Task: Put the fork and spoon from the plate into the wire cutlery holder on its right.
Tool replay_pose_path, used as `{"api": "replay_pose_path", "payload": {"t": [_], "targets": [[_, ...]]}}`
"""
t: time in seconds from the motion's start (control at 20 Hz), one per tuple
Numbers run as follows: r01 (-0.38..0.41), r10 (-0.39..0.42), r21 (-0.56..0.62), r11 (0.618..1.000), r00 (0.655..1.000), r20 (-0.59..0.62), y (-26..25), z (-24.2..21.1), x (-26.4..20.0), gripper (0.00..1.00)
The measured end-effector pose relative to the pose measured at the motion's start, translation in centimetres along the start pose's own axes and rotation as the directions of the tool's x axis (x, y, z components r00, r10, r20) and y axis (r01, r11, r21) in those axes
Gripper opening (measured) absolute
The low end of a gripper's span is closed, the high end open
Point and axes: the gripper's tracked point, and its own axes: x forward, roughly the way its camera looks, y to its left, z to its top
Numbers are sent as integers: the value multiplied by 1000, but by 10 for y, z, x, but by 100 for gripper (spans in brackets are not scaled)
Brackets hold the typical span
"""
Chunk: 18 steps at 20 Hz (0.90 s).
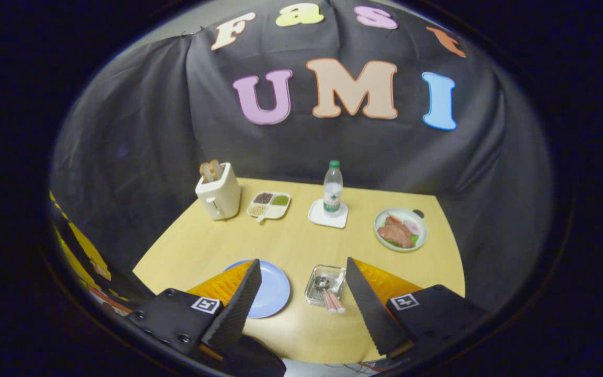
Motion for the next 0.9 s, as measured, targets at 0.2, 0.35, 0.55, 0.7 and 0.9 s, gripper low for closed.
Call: {"api": "replay_pose_path", "payload": {"t": [0.2,0.35,0.55,0.7,0.9], "targets": [[23,-31,54,998,988,148,21,6,-11,100],[46,-77,136,990,969,233,24,9,-15,100],[139,-167,122,983,950,265,12,1,-25,100],[155,-184,129,980,948,261,15,-7,-31,100],[182,-216,146,972,937,273,8,-9,-41,100]]}}
